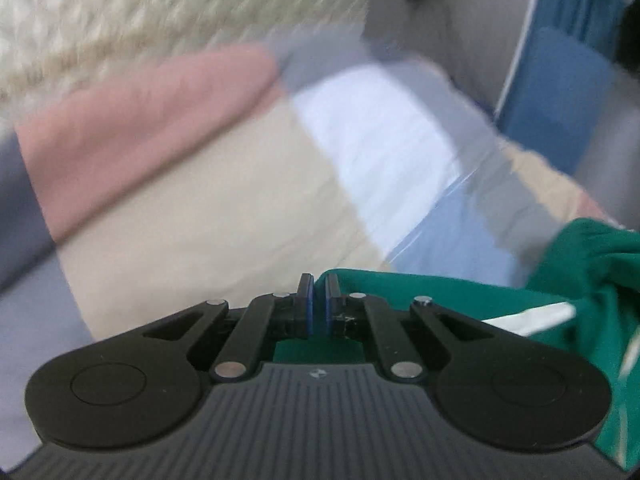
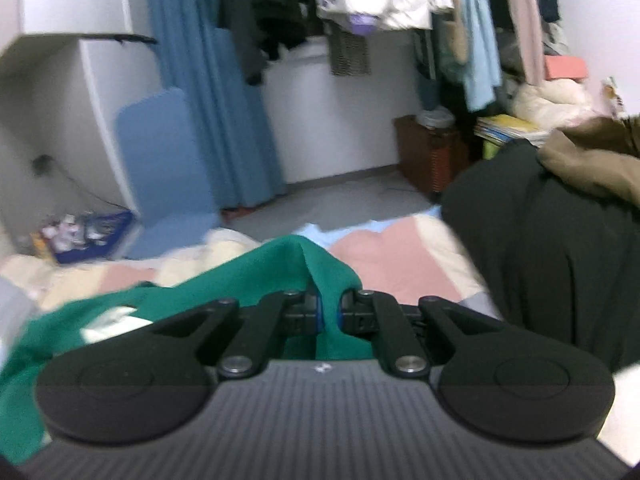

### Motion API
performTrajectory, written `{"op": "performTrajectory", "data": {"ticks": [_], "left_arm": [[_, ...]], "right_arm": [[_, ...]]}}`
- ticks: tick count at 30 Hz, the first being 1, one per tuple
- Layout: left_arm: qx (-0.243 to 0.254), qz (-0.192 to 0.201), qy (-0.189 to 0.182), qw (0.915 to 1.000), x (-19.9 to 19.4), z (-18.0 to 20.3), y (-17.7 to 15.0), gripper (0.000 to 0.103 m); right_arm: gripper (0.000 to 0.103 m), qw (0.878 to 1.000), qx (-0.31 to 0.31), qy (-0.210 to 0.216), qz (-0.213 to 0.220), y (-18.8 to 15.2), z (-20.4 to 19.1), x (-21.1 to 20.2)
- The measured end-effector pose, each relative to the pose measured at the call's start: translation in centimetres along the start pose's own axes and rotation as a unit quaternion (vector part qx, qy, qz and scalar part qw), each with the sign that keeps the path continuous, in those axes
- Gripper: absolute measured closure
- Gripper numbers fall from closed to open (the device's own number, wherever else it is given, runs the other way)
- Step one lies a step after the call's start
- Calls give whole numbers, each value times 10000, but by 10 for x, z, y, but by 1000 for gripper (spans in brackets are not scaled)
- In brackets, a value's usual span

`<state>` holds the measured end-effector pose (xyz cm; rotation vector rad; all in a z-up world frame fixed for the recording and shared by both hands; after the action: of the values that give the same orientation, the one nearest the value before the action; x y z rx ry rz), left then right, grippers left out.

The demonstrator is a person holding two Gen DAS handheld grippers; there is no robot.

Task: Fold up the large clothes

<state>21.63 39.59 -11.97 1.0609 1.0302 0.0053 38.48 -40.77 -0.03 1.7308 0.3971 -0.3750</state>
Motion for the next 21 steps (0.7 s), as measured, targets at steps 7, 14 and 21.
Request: {"op": "performTrajectory", "data": {"ticks": [7, 14, 21], "left_arm": [[-21, -319, 395, 9987, 55, -7, -12, 96], [330, -233, 543, 9977, 44, 8, -11, 94], [187, 36, 242, 9995, -8, 34, -11, 46]], "right_arm": [[94, 9959, 292, -467, -712, -68, 45, 89], [92, 9965, 656, -184, -481, -95, 54, 94], [58, 9976, 604, 25, -324, -82, 51, 42]]}}
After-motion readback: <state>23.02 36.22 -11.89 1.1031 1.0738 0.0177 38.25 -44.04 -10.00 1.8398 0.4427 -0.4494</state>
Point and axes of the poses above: each gripper's, at about its wrist camera, not at the fingertips, and x roughly the way its jaws point, z to its right, y to its top, the point moved 5 cm from there along x, roughly the way its jaws point, and after that the axes turned 1 degree about x, right-handed, at the moved point
